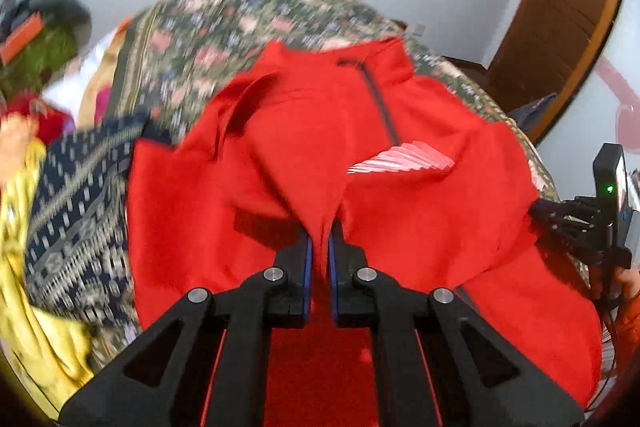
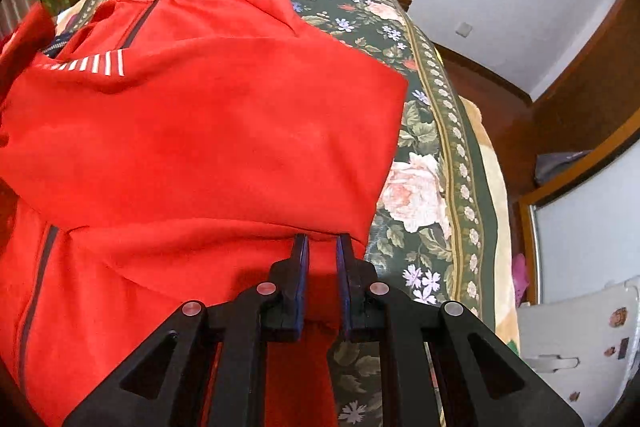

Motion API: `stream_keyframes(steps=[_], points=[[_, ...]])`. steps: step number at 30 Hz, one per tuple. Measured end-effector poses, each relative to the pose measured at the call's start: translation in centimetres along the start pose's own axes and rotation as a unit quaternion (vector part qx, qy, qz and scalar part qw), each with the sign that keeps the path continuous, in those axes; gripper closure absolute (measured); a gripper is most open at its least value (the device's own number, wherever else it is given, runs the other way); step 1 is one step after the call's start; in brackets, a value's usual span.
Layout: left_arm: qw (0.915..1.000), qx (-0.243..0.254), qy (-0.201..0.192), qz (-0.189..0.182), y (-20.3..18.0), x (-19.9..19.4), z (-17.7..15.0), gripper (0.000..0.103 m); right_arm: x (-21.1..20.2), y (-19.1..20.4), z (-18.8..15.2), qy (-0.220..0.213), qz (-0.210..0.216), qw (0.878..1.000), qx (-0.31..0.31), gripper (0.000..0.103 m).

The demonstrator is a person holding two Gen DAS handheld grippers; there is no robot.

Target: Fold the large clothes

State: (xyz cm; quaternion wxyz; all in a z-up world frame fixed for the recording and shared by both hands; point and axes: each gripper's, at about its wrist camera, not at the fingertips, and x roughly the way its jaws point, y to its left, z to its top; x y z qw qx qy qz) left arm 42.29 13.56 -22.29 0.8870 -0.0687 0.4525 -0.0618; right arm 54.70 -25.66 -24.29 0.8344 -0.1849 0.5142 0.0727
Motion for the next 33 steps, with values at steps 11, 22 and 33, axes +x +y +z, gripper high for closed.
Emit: stream_keyframes(steps=[11, 22, 33], points=[[0.9985, -0.050, 0.021, -0.002, 4.3, 0.6, -4.5, 0.086, -0.2, 0.6, -0.5, -0.001, -0.044, 0.999, -0.011, 0.077], [0.9920, -0.089, 0.076, 0.047, 8.9, 1.2, -8.7, 0.066, -0.6, -3.9, -1.7, -0.003, -0.030, 0.999, 0.045, 0.011], [0.9895, -0.137, 0.045, 0.008, 11.3, 0.4, -4.1, 0.040, -3.8, 0.5, 0.3, -0.032, 0.076, 0.996, 0.032, 0.011]])
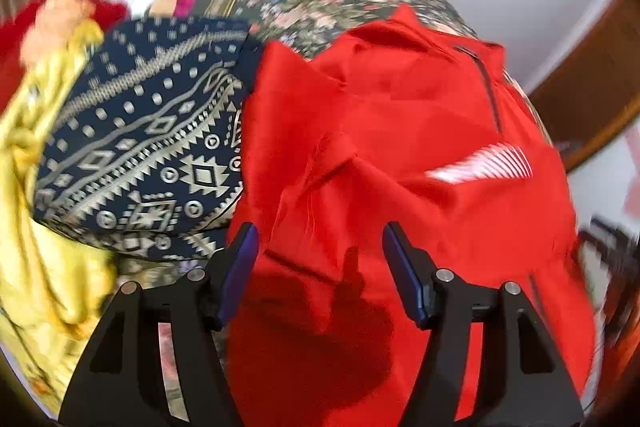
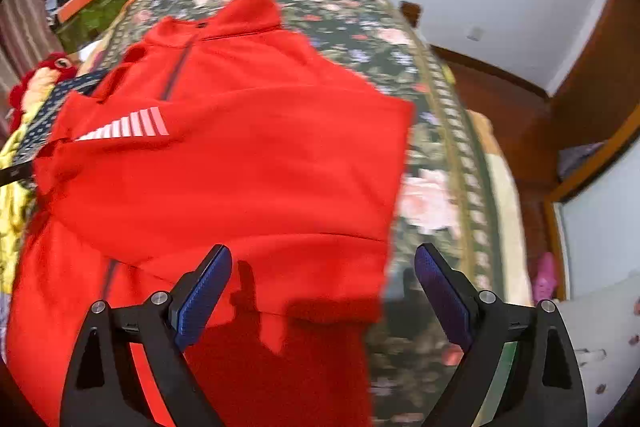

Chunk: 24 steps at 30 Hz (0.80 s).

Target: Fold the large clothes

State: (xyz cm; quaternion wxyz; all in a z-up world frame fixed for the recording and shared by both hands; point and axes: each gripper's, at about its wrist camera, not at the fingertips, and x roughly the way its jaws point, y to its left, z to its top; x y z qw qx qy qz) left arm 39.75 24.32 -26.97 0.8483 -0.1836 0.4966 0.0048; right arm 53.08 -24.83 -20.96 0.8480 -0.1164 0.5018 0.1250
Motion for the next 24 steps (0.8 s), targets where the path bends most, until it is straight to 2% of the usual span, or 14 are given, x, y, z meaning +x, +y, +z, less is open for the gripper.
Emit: stream_keyframes(steps=[1, 2, 3, 4, 5, 6, 7, 8, 9, 12, 16, 18, 20, 24], points=[[1.0000, -0.001, 0.004, -0.003, -0.1, 0.7, 0.3, 0.041, 0.3, 0.5, 0.1, 0.006, 0.011, 1.000, -0.003, 0.011], [1.0000, 0.002, 0.004, -0.001, -0.3, 1.3, 0.5, 0.046, 0.6, 1.0, 0.1, 0.011, 0.017, 1.000, -0.006, 0.011], [0.9999, 0.009, 0.001, 0.012, -0.5, 1.8, 0.7, 0.055, 1.0, 1.5, 0.0, 0.019, 0.022, 1.000, -0.010, 0.011], [0.9995, 0.017, -0.001, 0.026, -0.8, 2.3, 1.0, 0.059, 1.6, 2.0, -0.1, 0.027, 0.022, 0.999, -0.016, 0.011], [0.9991, 0.025, -0.001, 0.034, -1.0, 2.7, 1.1, 0.071, 2.1, 2.3, -0.2, 0.034, 0.020, 0.999, -0.021, 0.011], [0.9981, 0.036, -0.001, 0.050, -1.2, 3.3, 1.4, 0.091, 2.7, 2.7, -0.5, 0.046, 0.016, 0.998, -0.029, 0.011], [0.9959, 0.049, 0.000, 0.077, -1.4, 3.8, 1.5, 0.099, 3.2, 2.9, -0.7, 0.055, 0.012, 0.998, -0.033, 0.011], [0.9931, 0.058, -0.004, 0.102, -1.6, 4.0, 1.6, 0.100, 3.5, 3.0, -0.9, 0.060, 0.008, 0.998, -0.035, 0.011], [0.9918, 0.062, -0.013, 0.111, -1.6, 3.7, 1.5, 0.100, 3.9, 3.1, -1.0, 0.058, 0.000, 0.997, -0.041, 0.011], [0.9912, 0.053, -0.050, 0.110, -1.4, 1.5, 0.9, 0.101, 3.9, 3.5, -1.3, 0.053, -0.010, 0.997, -0.049, 0.011], [0.9926, 0.028, -0.067, 0.097, 0.0, -0.8, 0.0, 0.101, 4.0, 3.3, -1.4, 0.055, -0.002, 0.998, -0.042, 0.009], [0.9944, 0.020, -0.053, 0.089, 0.7, -0.5, -0.5, 0.101, 4.2, 3.1, -1.3, 0.056, 0.000, 0.998, -0.042, 0.009], [0.9960, 0.021, -0.018, 0.085, 1.2, 0.9, -1.1, 0.100, 4.2, 3.2, -1.3, 0.058, -0.003, 0.997, -0.046, 0.008], [0.9937, 0.049, 0.026, 0.098, 0.6, 2.4, -2.5, 0.093, 4.2, 3.2, -1.1, 0.065, -0.003, 0.997, -0.045, 0.008]])
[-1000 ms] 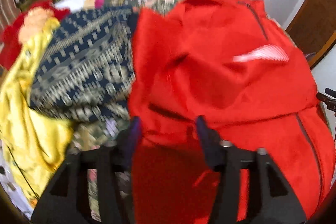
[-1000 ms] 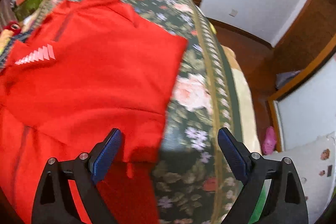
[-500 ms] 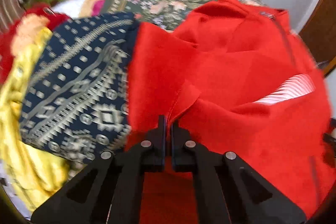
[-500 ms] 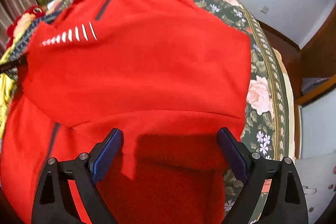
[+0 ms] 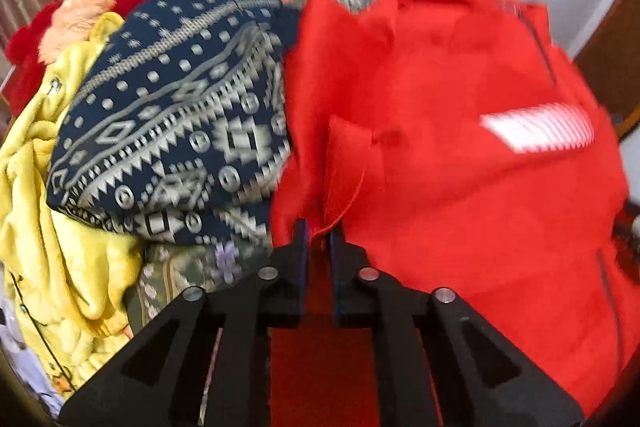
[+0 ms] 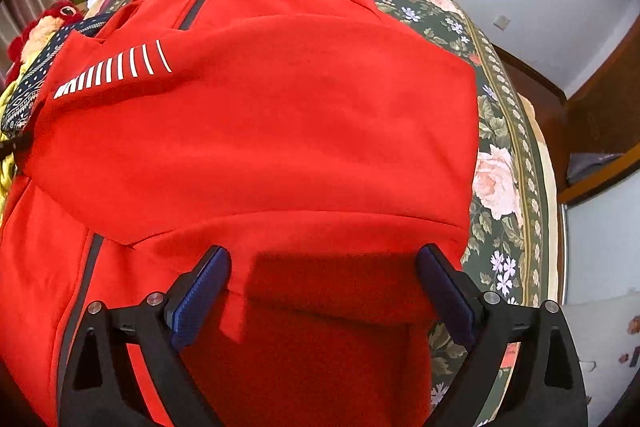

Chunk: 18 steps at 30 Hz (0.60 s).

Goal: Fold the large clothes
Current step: 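Open the left gripper and release the folded jacket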

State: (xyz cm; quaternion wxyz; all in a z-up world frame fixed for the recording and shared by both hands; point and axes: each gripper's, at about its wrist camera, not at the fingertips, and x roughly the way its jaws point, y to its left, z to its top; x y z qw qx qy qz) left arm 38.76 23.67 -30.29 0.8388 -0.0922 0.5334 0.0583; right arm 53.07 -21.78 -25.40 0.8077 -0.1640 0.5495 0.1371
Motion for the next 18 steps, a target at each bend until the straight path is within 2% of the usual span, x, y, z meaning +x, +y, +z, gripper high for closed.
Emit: stream_keyframes(steps=[1, 3, 6, 12, 18], points=[[0.9999, 0.011, 0.000, 0.005, -0.3, -0.2, -0.2, 0.091, 0.0, -0.1, 0.1, 0.001, 0.003, 1.000, 0.002, 0.008], [0.9996, 0.028, -0.003, 0.006, -0.8, -0.8, -0.4, 0.077, -0.4, -0.3, 0.2, 0.002, 0.009, 1.000, 0.007, 0.008], [0.9985, 0.050, -0.021, 0.008, -1.4, -2.5, -0.3, 0.062, -1.4, -0.6, 0.7, -0.003, 0.025, 1.000, 0.018, 0.008], [0.9934, 0.093, -0.065, 0.018, -3.0, -6.4, 1.5, 0.047, -4.7, -0.7, 2.2, -0.044, 0.049, 0.997, 0.028, 0.008], [0.9908, 0.095, -0.096, -0.014, -4.7, -8.4, 5.9, 0.045, -7.5, -0.5, 5.1, -0.093, 0.052, 0.994, 0.017, 0.008]])
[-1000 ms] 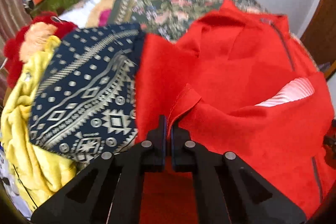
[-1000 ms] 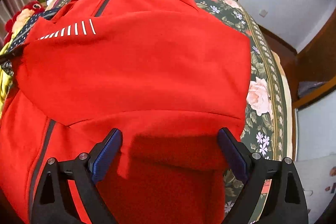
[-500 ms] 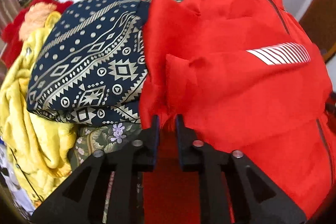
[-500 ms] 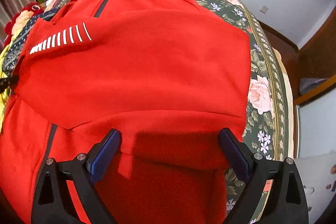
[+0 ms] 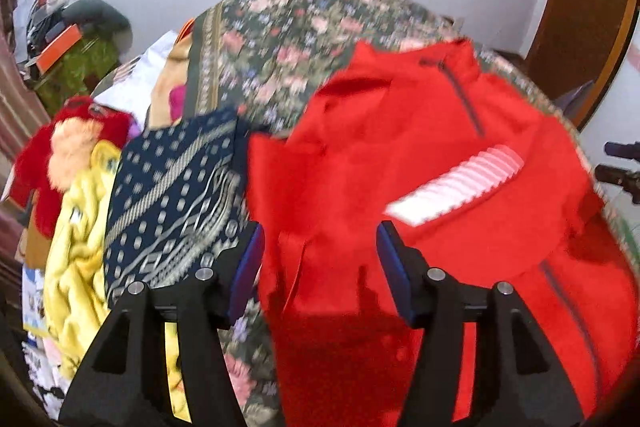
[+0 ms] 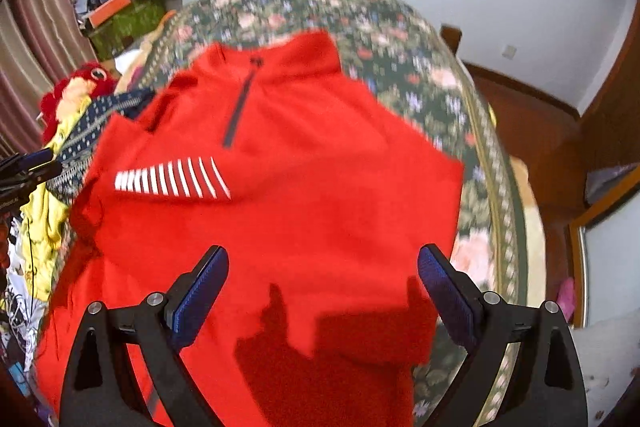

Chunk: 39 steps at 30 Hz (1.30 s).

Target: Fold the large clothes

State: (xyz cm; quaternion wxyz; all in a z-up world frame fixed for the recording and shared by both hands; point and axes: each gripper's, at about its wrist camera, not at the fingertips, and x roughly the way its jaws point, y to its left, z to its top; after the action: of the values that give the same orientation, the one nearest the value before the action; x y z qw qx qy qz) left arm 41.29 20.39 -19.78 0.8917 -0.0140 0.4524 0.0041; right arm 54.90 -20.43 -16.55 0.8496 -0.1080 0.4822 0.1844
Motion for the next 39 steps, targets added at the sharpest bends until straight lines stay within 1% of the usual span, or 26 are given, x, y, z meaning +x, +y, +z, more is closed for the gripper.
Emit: stream_keyframes(steps=[3, 5, 7, 11, 15, 18, 20, 21, 24, 29, 30, 31, 32, 33, 34, 35, 36, 37, 39], points=[[0.9999, -0.004, -0.009, -0.012, -0.3, 0.4, 2.4, 0.045, -0.3, 0.0, 2.1, -0.022, -0.002, 1.000, -0.007, 0.008], [0.9998, 0.001, -0.015, -0.013, -0.6, 1.3, 4.2, 0.045, -0.2, 0.0, 3.3, -0.033, -0.002, 0.999, -0.007, 0.008], [0.9998, 0.005, -0.016, -0.011, -0.9, 2.2, 5.3, 0.045, 0.4, 0.0, 4.9, -0.044, 0.002, 0.999, -0.009, 0.008], [0.9997, 0.004, -0.005, -0.022, -1.0, 5.7, 8.1, 0.045, 2.6, -0.5, 7.4, -0.051, -0.004, 0.999, -0.015, 0.008], [0.9997, 0.002, 0.021, -0.013, -0.7, 10.0, 10.1, 0.045, 7.1, -1.3, 10.0, -0.025, -0.027, 0.999, -0.020, 0.008], [0.9991, -0.009, 0.035, -0.020, -0.1, 12.8, 11.2, 0.045, 10.0, -2.2, 11.4, -0.002, -0.012, 1.000, -0.010, 0.008], [0.9982, -0.015, 0.046, -0.034, 0.1, 14.6, 11.9, 0.045, 12.0, -2.8, 12.3, 0.017, 0.010, 1.000, 0.009, 0.008], [0.9980, -0.017, 0.050, -0.035, 0.2, 15.4, 12.1, 0.045, 13.1, -3.1, 12.9, 0.027, 0.026, 0.999, 0.014, 0.008], [0.9976, -0.022, 0.060, -0.029, 0.2, 17.4, 12.8, 0.045, 15.2, -3.1, 13.9, 0.035, 0.046, 0.998, 0.015, 0.008], [0.9952, -0.040, 0.077, -0.045, 0.1, 20.2, 13.0, 0.045, 19.0, -2.2, 14.8, 0.065, 0.046, 0.997, -0.003, 0.009], [0.9952, -0.043, 0.075, -0.046, 0.0, 20.5, 13.0, 0.045, 19.2, -2.2, 14.9, 0.063, 0.050, 0.997, -0.003, 0.009], [0.9957, -0.043, 0.069, -0.045, -0.1, 20.6, 13.0, 0.045, 19.2, -2.3, 15.0, 0.051, 0.060, 0.997, -0.002, 0.010], [0.9965, -0.039, 0.061, -0.043, -0.4, 20.6, 12.9, 0.047, 19.2, -2.3, 14.9, 0.042, 0.076, 0.996, 0.000, 0.021], [0.9972, -0.035, 0.052, -0.041, -0.6, 20.5, 12.8, 0.055, 19.1, -2.4, 14.8, 0.037, 0.101, 0.994, 0.006, 0.037], [0.9978, -0.026, 0.044, -0.043, -1.0, 20.3, 12.7, 0.060, 18.9, -2.4, 14.6, 0.030, 0.109, 0.993, 0.015, 0.041], [0.9980, -0.017, 0.039, -0.047, -1.6, 20.1, 12.7, 0.074, 18.7, -2.3, 14.4, 0.022, 0.113, 0.993, 0.020, 0.052], [0.9981, -0.011, 0.036, -0.048, -2.0, 20.0, 12.6, 0.089, 18.4, -2.0, 14.2, 0.013, 0.117, 0.993, 0.018, 0.066], [0.9984, -0.003, 0.034, -0.045, -2.6, 19.8, 12.6, 0.095, 18.1, -1.7, 14.0, 0.005, 0.114, 0.993, 0.014, 0.072], [0.9990, 0.020, 0.029, -0.028, -3.9, 19.3, 12.5, 0.098, 17.4, -1.3, 13.7, -0.002, 0.115, 0.993, 0.017, 0.092]])
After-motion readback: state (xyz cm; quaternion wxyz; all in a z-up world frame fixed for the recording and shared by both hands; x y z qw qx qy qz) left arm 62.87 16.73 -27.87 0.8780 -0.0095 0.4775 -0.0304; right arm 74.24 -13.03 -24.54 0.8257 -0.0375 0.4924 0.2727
